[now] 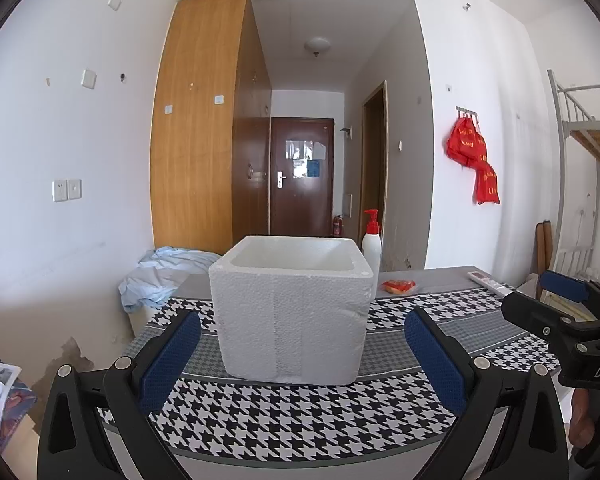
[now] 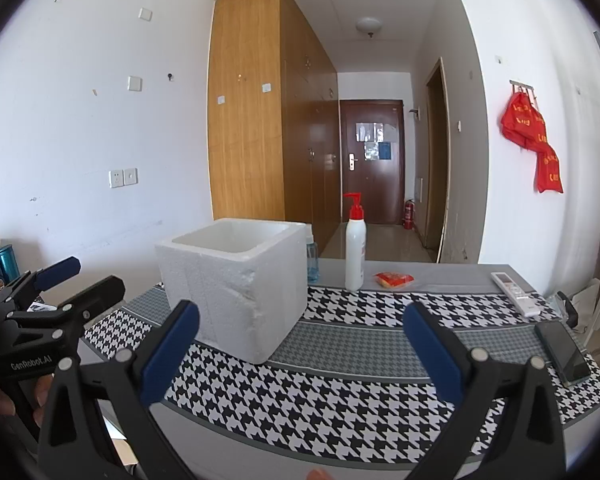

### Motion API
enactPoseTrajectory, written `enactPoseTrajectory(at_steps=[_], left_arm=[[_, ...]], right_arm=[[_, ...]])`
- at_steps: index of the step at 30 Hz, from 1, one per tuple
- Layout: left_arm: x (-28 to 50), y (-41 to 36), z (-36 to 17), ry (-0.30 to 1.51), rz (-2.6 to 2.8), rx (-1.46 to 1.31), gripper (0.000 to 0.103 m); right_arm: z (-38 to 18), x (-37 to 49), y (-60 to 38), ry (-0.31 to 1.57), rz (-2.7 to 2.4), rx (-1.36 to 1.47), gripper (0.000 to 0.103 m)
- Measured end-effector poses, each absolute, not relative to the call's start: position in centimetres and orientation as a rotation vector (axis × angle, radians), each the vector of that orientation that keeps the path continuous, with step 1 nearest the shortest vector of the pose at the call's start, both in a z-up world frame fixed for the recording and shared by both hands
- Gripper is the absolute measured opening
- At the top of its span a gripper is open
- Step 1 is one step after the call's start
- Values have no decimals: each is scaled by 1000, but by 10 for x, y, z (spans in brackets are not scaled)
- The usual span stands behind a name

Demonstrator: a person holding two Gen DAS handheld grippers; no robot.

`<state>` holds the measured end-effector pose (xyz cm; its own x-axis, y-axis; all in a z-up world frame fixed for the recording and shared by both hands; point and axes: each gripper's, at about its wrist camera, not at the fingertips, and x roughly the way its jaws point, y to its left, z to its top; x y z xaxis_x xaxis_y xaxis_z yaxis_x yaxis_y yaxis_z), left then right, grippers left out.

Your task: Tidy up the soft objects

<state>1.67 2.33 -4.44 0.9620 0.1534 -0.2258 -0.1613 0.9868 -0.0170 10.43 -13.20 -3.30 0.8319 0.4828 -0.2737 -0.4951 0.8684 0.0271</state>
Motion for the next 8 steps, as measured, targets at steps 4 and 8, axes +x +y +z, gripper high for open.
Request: enactPoseTrajectory(at_steps=[4,8], left_arm=[[17,23,-45,227,158,-34,102],[17,23,-44,224,161,-38,102]], right_arm=[[-33,105,-132,281,519,-40,103],[-33,106,-132,282,519,-41,103]])
